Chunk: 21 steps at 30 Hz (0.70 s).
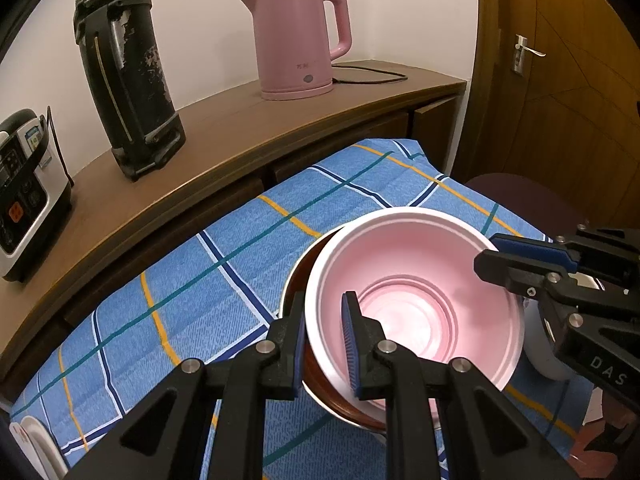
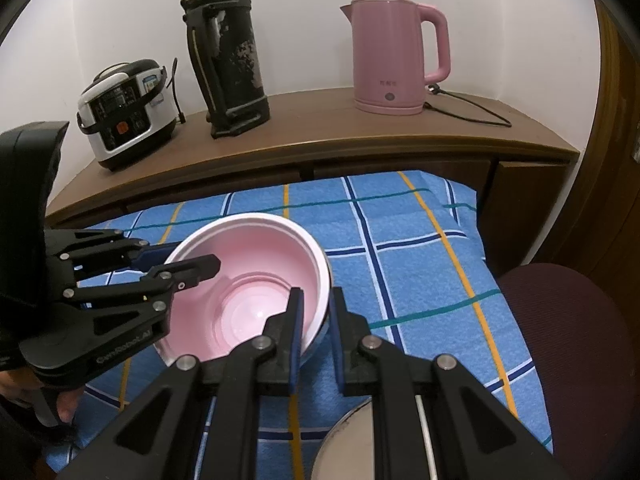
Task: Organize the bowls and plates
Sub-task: 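Lower the pink bowl into the steel bowl with both grippers, then open both grippers and move them toward the white enamel bowl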
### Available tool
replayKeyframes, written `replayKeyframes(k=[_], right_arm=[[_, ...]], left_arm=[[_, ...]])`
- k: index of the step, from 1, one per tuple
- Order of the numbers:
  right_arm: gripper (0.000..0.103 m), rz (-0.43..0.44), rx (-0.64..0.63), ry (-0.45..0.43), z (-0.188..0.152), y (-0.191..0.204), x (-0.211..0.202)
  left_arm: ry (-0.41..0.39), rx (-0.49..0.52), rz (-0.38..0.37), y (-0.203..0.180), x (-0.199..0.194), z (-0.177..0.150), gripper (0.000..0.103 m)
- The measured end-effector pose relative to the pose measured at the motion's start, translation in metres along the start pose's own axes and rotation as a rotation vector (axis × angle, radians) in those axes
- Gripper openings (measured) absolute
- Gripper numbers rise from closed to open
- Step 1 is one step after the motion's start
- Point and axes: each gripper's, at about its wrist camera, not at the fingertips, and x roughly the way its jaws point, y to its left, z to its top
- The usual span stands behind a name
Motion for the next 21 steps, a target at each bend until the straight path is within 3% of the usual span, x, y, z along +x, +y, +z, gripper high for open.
replayKeyframes(k=[14, 17, 19, 20, 21], right_arm=[[0.013, -0.008, -0.011, -0.002, 0.0, 0.002, 0.0], [0.014, -0.003, -0.008, -0.005, -0.001, 0.003, -0.001], [0.021, -0.012, -0.007, -0.03, 0.0, 0.002, -0.006], [0.024, -0.017, -0.011, -0.034, 0.001, 0.003, -0.008], [0.023, -0.028, -0.016, -0.042, 0.001, 0.003, -0.01]], left_arm=[[-0.01, 0.021, 0.012, -0.003, -0.001, 0.0, 0.023], [-0.034, 0.039, 0.0, -0.006, -0.005, 0.0, 0.041], [-0.068, 0.06, 0.005, -0.01, -0.012, 0.001, 0.062], [-0.089, 0.07, 0.028, -0.011, -0.015, 0.001, 0.083], [-0.122, 0.087, 0.05, -0.013, -0.02, 0.001, 0.088]])
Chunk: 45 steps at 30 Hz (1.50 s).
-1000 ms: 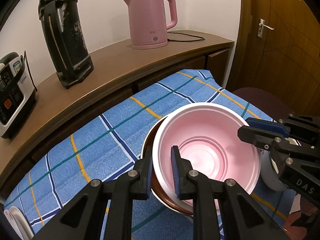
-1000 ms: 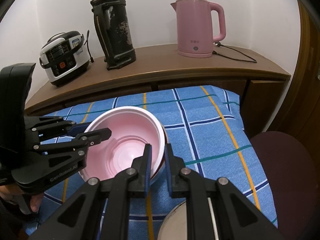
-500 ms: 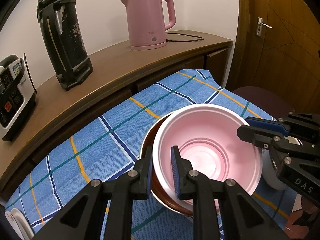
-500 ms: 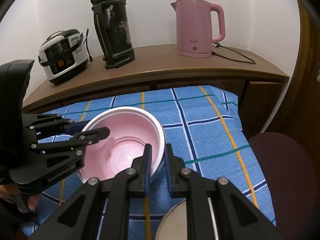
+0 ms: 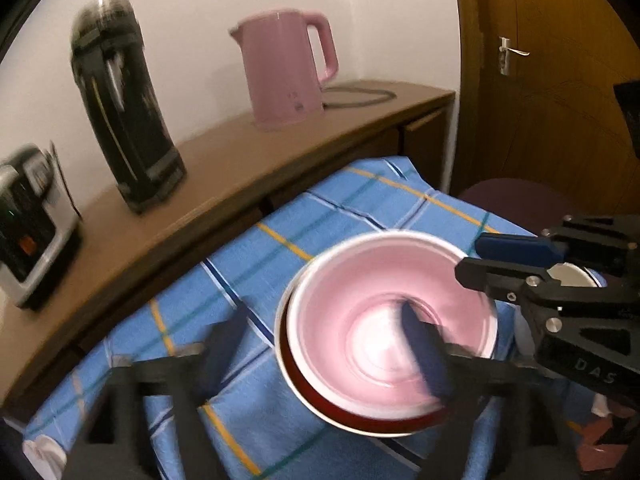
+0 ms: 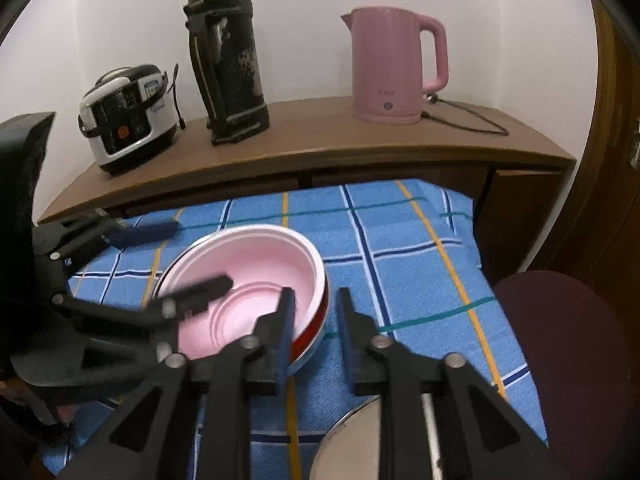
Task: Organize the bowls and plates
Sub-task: 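Open both grippers and move them toward the white enamel bowl, then close both grippers on the rim of the white enamel bowl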
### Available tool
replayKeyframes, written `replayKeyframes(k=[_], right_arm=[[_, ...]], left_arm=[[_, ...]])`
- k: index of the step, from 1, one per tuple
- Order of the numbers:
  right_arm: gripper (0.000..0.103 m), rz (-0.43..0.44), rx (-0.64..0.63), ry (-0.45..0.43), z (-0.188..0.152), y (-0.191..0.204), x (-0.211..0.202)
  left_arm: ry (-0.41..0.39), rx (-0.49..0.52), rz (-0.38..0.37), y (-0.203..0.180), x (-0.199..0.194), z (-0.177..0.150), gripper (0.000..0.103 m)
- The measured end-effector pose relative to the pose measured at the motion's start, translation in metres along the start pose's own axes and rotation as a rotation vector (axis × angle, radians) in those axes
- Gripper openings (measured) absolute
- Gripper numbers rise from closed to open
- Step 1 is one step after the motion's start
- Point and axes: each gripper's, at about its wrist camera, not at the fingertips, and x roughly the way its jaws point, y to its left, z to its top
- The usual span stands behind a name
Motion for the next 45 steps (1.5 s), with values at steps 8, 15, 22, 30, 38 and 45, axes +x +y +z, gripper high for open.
replayKeyframes(k=[8, 15, 22, 30, 38, 45], right_arm=[[0.049, -0.022, 0.017, -0.064, 0.007, -0.004, -0.019], [0.049, -0.044, 0.03, -0.094, -0.001, -0.017, -0.044], [0.049, -0.088, 0.055, -0.099, -0.024, -0.041, -0.071], [0.04, -0.11, 0.098, -0.045, -0.06, -0.069, -0.075], [0.032, -0.093, 0.152, -0.02, -0.085, -0.088, -0.079], [0.031, -0.067, 0.167, -0.005, -0.094, -0.089, -0.074]], left_arm=[[-0.056, 0.007, 0.017, 0.006, -0.009, 0.003, 0.088], [-0.093, -0.091, -0.005, 0.019, -0.016, 0.006, 0.088], [-0.142, -0.127, -0.07, 0.005, -0.043, 0.009, 0.088], [-0.133, -0.055, -0.15, -0.047, -0.069, -0.007, 0.088], [-0.056, -0.04, -0.264, -0.078, -0.055, -0.017, 0.077], [0.01, 0.008, -0.291, -0.104, -0.041, -0.023, 0.059]])
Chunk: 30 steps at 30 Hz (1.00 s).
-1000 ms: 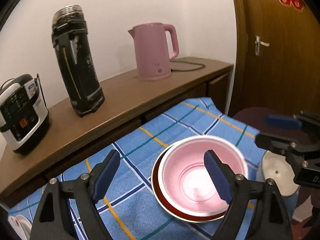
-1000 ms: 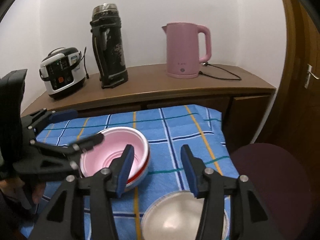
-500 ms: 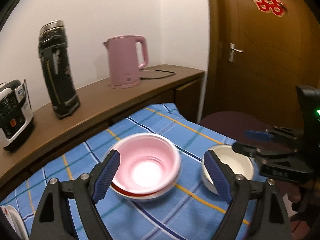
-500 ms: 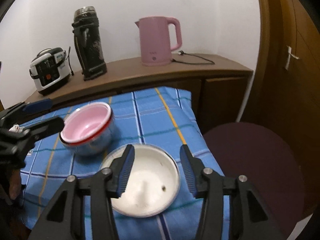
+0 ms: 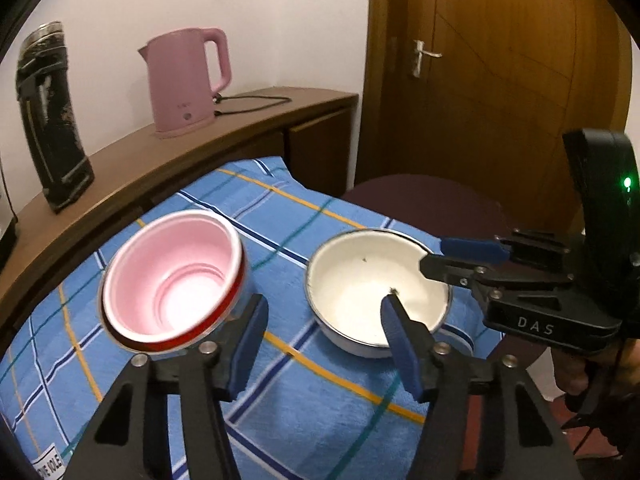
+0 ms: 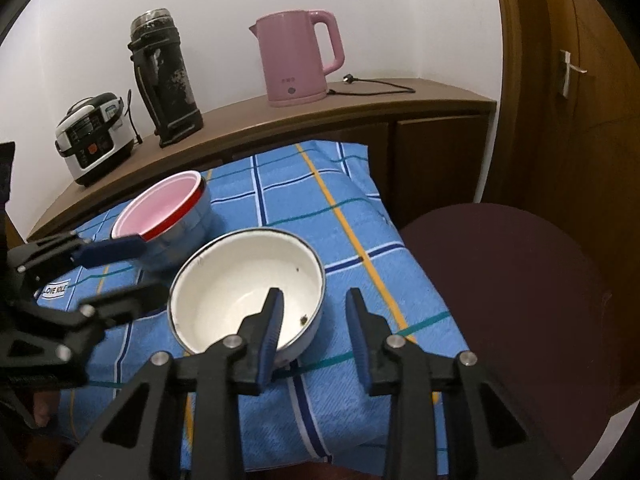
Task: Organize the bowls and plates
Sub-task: 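Close both grippers on the rim of the white enamel bowl, then lift the white enamel bowl with both grippers toward the pink-and-steel bowls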
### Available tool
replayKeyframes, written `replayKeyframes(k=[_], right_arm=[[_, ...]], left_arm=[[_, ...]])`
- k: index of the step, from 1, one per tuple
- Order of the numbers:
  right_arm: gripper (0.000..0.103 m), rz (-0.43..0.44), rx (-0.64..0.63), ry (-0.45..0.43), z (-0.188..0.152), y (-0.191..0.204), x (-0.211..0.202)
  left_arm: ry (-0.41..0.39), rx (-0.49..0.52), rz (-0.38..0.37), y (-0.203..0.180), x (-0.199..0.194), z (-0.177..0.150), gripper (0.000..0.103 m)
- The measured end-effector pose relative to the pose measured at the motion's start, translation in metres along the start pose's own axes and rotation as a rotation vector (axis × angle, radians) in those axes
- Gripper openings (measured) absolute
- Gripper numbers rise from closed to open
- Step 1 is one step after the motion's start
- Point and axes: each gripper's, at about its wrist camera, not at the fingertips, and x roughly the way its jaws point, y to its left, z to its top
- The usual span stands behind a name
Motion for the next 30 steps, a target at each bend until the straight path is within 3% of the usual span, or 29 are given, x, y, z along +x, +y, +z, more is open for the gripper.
replayKeyframes(k=[2, 6, 11, 20, 30], right_arm=[[0.025, 0.005, 0.009, 0.008, -0.002, -0.001, 0.003], [0.014, 0.019, 0.019, 0.012, -0.006, -0.001, 0.007], [0.012, 0.018, 0.045, -0.007, -0.006, -0.004, 0.002], [0.012, 0.021, 0.072, -0.042, 0.004, -0.01, -0.014], [0.012, 0.013, 0.072, -0.125, 0.024, -0.011, -0.046]], left_arm=[[0.012, 0.001, -0.009, -0.003, 0.005, -0.001, 0.054], [0.071, -0.019, -0.033, -0.003, 0.023, -0.002, 0.033], [0.082, -0.053, -0.031, -0.001, 0.028, -0.001, 0.027], [0.069, -0.054, -0.053, -0.008, 0.022, 0.007, 0.026], [-0.016, -0.019, -0.063, -0.017, -0.006, 0.028, 0.026]])
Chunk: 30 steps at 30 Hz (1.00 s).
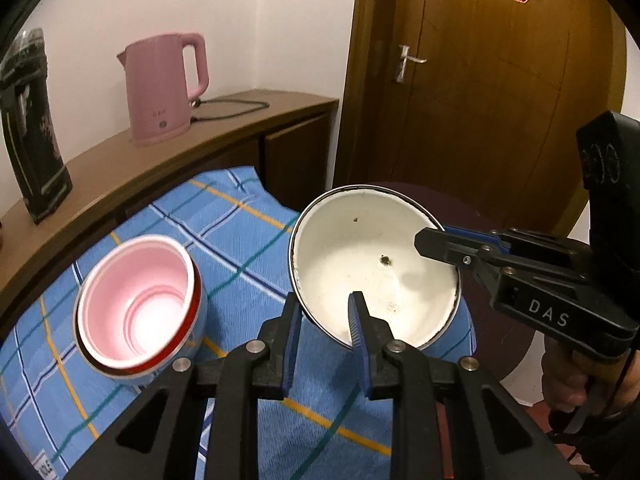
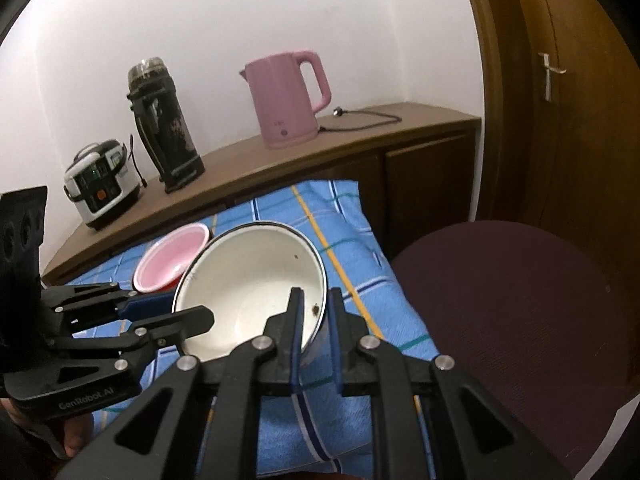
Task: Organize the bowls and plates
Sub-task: 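Lift the white enamel bowl with both grippers toward the pink-and-steel bowls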
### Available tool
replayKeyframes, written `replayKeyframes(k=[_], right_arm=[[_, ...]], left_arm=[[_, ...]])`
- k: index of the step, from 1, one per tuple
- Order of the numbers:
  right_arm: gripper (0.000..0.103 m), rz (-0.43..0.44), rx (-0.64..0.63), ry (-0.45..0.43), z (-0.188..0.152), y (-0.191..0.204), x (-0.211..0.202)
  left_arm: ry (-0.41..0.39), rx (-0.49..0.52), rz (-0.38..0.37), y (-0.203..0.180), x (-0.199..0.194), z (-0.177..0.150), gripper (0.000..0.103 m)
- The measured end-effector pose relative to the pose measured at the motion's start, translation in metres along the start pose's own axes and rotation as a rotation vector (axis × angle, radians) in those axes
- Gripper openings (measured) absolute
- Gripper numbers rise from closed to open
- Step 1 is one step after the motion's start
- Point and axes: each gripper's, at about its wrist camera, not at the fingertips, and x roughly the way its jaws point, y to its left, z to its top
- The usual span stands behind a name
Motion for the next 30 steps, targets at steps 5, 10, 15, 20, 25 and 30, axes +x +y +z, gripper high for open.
replayKeyframes(k=[5, 10, 15, 20, 25, 30], right_arm=[[0.012, -0.003, -0.012, -0.033, 0.011, 0.007, -0.007], [0.012, -0.007, -0.023, -0.052, 0.022, 0.012, -0.008], [0.012, -0.006, -0.037, -0.072, 0.031, 0.021, -0.009], [0.012, 0.007, -0.062, -0.1, 0.046, 0.035, -0.011], [0.012, 0.022, -0.086, -0.116, 0.058, 0.052, -0.012], [0.012, 0.022, -0.099, -0.114, 0.063, 0.065, -0.009]], left_arm=[[-0.04, 0.023, 0.01, 0.001, -0.013, 0.011, 0.026], [-0.071, 0.038, 0.021, 0.004, -0.022, 0.023, 0.026], [-0.09, 0.028, 0.021, 0.013, -0.026, 0.029, 0.026], [-0.099, 0.017, 0.03, 0.022, -0.035, 0.034, 0.026], [-0.128, -0.01, 0.043, 0.037, -0.047, 0.04, 0.026], [-0.125, -0.047, 0.045, 0.05, -0.051, 0.041, 0.026]])
